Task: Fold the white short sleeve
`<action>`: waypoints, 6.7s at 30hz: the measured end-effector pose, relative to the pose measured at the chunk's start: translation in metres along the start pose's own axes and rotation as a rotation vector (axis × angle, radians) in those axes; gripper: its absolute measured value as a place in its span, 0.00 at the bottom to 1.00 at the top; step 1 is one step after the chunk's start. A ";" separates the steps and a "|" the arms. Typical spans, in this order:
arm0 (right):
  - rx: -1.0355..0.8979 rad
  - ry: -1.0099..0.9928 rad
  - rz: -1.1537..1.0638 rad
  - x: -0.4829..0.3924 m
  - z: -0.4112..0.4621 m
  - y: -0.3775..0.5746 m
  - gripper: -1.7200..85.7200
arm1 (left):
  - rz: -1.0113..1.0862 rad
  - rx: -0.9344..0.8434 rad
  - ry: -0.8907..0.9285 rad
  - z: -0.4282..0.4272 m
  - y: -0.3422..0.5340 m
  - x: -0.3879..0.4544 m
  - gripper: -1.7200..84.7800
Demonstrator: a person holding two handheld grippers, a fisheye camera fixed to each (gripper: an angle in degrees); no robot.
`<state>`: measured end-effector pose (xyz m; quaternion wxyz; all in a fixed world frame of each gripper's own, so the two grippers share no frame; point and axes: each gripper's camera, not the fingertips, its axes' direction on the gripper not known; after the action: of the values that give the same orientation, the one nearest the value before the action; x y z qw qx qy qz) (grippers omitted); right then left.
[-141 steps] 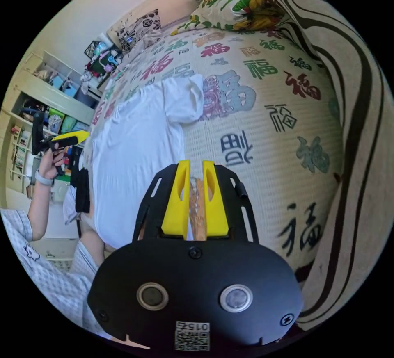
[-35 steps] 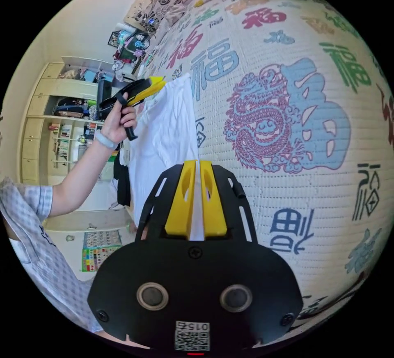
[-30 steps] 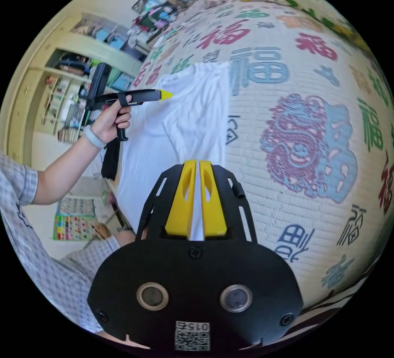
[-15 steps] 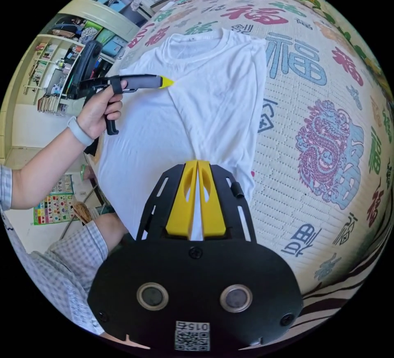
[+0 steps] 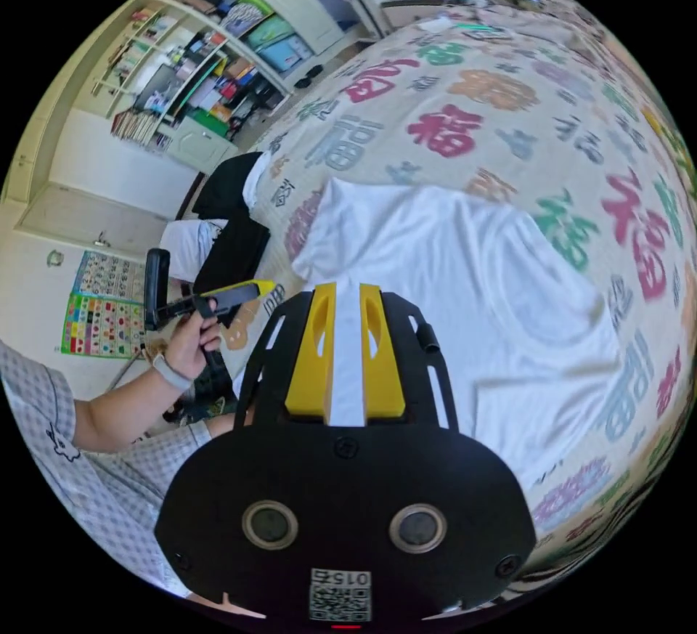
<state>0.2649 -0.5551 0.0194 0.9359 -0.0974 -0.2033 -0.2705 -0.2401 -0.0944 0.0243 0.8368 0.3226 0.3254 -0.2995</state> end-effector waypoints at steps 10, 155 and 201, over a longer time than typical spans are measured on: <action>-0.310 0.261 -0.171 -0.089 0.112 -0.196 0.12 | 0.070 -0.065 0.071 -0.007 -0.013 -0.033 0.11; 0.032 0.260 0.436 0.369 -0.260 0.184 0.01 | 0.918 -0.353 -0.200 0.216 -0.227 0.438 0.01; -0.088 0.106 0.267 0.151 -0.056 0.561 0.02 | 0.559 -0.474 0.010 0.107 0.135 0.142 0.10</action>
<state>0.7058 -0.1734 -0.0064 0.9679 -0.1500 -0.1270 -0.1568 -0.0201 -0.1317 0.0286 0.9362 0.1976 0.2894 0.0261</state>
